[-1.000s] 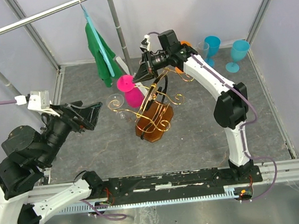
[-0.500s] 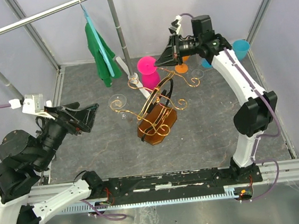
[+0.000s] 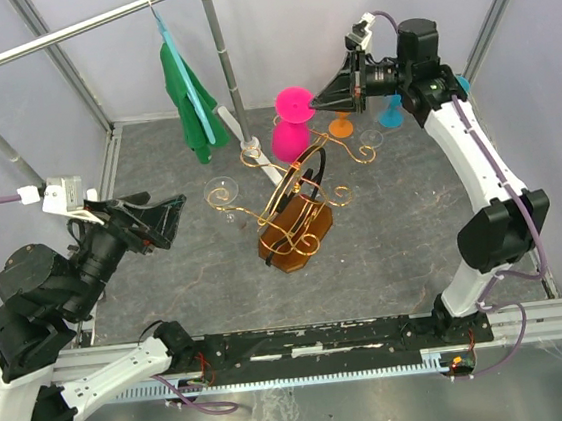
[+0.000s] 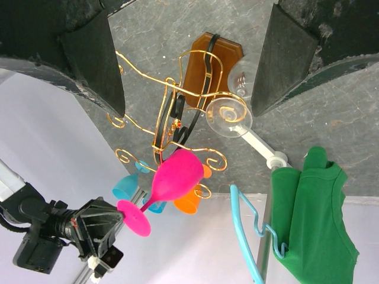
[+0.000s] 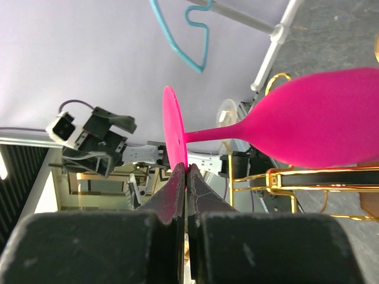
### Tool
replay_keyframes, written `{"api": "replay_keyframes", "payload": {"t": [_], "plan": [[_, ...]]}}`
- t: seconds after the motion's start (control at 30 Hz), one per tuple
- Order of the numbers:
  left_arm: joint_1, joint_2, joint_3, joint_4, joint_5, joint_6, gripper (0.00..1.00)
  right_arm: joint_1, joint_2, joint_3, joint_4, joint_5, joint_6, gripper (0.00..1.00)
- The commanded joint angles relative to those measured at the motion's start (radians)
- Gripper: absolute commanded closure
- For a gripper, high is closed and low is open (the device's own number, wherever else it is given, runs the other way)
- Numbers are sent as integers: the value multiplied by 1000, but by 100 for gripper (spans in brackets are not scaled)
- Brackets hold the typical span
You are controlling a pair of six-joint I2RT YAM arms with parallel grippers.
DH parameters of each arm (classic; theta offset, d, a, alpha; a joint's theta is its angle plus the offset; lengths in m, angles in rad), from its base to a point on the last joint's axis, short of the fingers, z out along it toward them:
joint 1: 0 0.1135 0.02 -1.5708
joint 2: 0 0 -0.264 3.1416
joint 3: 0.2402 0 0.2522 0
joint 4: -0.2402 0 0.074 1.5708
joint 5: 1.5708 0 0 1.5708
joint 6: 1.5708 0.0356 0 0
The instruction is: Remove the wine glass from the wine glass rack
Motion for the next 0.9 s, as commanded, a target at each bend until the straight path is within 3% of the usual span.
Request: {"api": "replay_keyframes", "payload": {"t": [0.0, 0.1, 0.2, 0.27, 0.33, 0.43, 0.5, 0.63, 0.73, 0.87], "plan": [[1, 4, 6, 26, -4, -31, 7, -38, -86, -33, 365, -61, 228, 99], [2, -2, 9, 21, -12, -30, 7, -91, -126, -35, 464, -69, 303, 99], [2, -4, 8, 20, -12, -28, 7, -178, -167, -37, 411, -54, 272, 99], [2, -3, 8, 20, -12, -27, 7, -237, -193, -12, 224, -27, 129, 99], [2, -4, 8, 20, -10, -24, 7, -296, -201, 73, -141, 53, -154, 99], [1, -4, 11, 17, -12, -17, 7, -323, -169, 288, -684, 398, -583, 99], [2, -5, 10, 18, -13, -13, 7, -323, -169, 332, -811, 640, -715, 99], [2, -1, 0, 30, -9, -4, 7, -322, -223, 198, -842, 1143, -792, 99], [2, 7, -11, 43, -1, 2, 7, -320, -255, 13, -786, 1347, -828, 99], [2, 26, -14, 55, 13, 8, 7, -299, -233, -108, -728, 1577, -836, 99]]}}
